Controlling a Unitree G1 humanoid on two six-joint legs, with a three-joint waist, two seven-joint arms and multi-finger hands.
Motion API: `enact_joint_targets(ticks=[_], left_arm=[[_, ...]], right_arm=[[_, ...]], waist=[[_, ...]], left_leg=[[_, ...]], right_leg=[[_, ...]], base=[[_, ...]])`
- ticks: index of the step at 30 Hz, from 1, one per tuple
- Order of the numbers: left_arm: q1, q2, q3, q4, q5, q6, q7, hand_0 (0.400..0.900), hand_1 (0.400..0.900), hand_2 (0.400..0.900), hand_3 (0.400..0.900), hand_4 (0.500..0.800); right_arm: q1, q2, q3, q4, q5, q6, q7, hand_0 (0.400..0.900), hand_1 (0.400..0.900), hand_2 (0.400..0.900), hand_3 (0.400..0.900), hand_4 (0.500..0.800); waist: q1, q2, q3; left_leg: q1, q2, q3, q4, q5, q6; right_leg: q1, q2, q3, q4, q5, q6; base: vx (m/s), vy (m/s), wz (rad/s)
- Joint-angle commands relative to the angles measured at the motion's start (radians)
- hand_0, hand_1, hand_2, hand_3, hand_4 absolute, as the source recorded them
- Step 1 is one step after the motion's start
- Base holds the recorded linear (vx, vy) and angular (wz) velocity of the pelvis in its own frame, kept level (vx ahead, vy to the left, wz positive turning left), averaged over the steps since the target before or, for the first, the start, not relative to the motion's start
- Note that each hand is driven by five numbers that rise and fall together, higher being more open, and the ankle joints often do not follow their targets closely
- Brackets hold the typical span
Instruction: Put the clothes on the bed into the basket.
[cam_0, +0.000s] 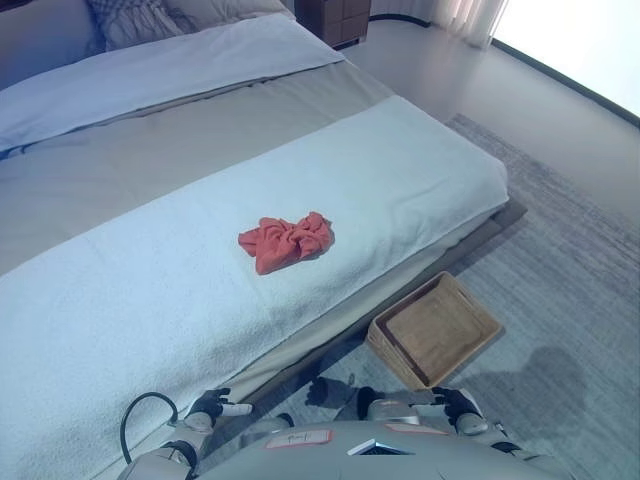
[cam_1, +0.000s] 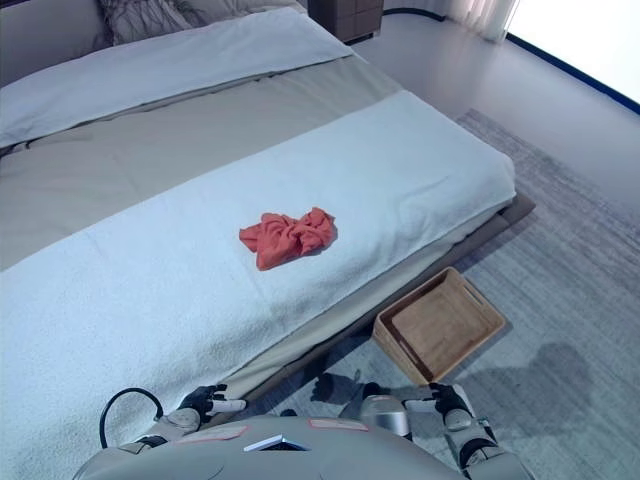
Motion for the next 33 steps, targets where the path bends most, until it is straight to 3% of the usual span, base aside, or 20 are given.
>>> enact_joint_targets(ticks=[1,8,15,17,20,23,25,27,32,33], left_arm=[[-0.076,0.006,0.001,0.062,-0.014,-0.014,0.006,0.900,0.900,0.900,0.900,0.800],[-0.078,0.016,0.005,0.065,-0.003,-0.010,0.020,0.900,0.900,0.900,0.900,0.800],[-0.088,0.026,0.014,0.060,-0.016,-0.010,0.035,0.900,0.900,0.900,0.900,0.800],[-0.106,0.031,0.017,0.046,-0.028,-0.013,0.048,0.900,0.900,0.900,0.900,0.800],[-0.147,0.037,0.003,0.029,-0.050,-0.018,0.055,0.900,0.900,0.900,0.900,0.800],[-0.146,0.042,0.007,0.035,-0.060,-0.018,0.051,0.900,0.900,0.900,0.900,0.800],[-0.117,0.044,0.018,0.056,-0.049,-0.014,0.057,0.900,0.900,0.900,0.900,0.800],[-0.107,0.038,0.018,0.071,-0.039,-0.011,0.061,0.900,0.900,0.900,0.900,0.800],[-0.086,0.035,0.024,0.099,-0.025,-0.008,0.056,0.900,0.900,0.900,0.900,0.800],[-0.094,0.040,0.017,0.097,-0.018,-0.007,0.053,0.900,0.900,0.900,0.900,0.800]], right_arm=[[-0.098,-0.070,0.005,0.082,-0.021,0.001,-0.015,0.900,0.900,0.900,0.900,0.800],[-0.101,-0.072,0.002,0.080,-0.020,0.001,-0.018,0.900,0.900,0.900,0.900,0.800],[-0.119,-0.080,-0.004,0.066,-0.004,0.001,-0.021,0.900,0.900,0.900,0.900,0.800],[-0.131,-0.094,-0.001,0.054,0.000,-0.004,-0.024,0.900,0.900,0.900,0.900,0.800],[-0.156,-0.125,-0.002,0.044,-0.002,-0.001,-0.032,0.900,0.900,0.900,0.900,0.800],[-0.166,-0.138,-0.006,0.045,0.001,-0.001,-0.037,0.900,0.900,0.900,0.900,0.800],[-0.171,-0.146,-0.006,0.044,0.006,-0.002,-0.044,0.900,0.900,0.900,0.900,0.800],[-0.173,-0.151,-0.008,0.046,0.004,-0.001,-0.044,0.900,0.900,0.900,0.900,0.800],[-0.159,-0.144,-0.026,0.055,-0.007,0.002,-0.029,0.900,0.900,0.900,0.900,0.800],[-0.158,-0.140,-0.036,0.061,-0.010,0.000,-0.026,0.900,0.900,0.900,0.900,0.800]], waist=[[0.000,0.029,0.008],[-0.001,0.032,0.011],[-0.008,0.042,0.031],[-0.004,0.021,0.068],[0.012,0.003,0.129],[0.007,-0.001,0.117],[0.016,0.017,0.102],[0.020,0.030,0.096],[0.023,0.042,0.061],[0.024,0.039,0.062]], left_leg=[[-0.021,0.030,0.073,0.006,0.005,-0.037],[-0.022,0.032,0.073,0.006,0.005,-0.037],[-0.028,0.054,0.067,0.006,0.027,-0.041],[-0.135,0.067,0.057,0.234,-0.014,-0.043],[-0.314,0.058,-0.027,0.454,0.083,-0.078],[-0.371,0.062,-0.033,0.364,0.105,-0.069],[-0.351,0.103,-0.021,0.121,0.173,-0.066],[-0.341,0.118,-0.011,0.034,0.203,-0.074],[-0.297,0.092,0.008,0.044,0.166,-0.053],[-0.259,0.045,0.008,0.054,0.128,-0.014]], right_leg=[[0.027,0.035,-0.008,0.003,-0.074,0.039],[0.024,0.038,-0.003,0.003,-0.077,0.036],[-0.013,0.066,0.024,0.068,-0.125,0.009],[-0.024,0.061,0.039,0.109,-0.151,-0.015],[-0.037,0.047,0.004,0.131,-0.153,-0.035],[-0.054,0.036,-0.023,0.122,-0.157,-0.033],[-0.045,0.040,-0.020,0.111,-0.172,-0.022],[-0.022,0.037,-0.018,0.103,-0.186,-0.011],[0.021,-0.009,0.015,0.149,-0.220,0.024],[-0.020,-0.051,0.037,0.327,-0.177,0.040]], base=[[0.00,0.000,0.00],[0.00,-0.005,0.00],[0.02,-0.066,0.05],[-0.05,-0.172,0.19],[-0.08,-0.115,0.45],[0.08,0.006,0.27],[0.33,0.144,-0.14],[0.36,0.221,-0.34],[0.33,0.301,-0.38],[0.28,0.362,0.04]])
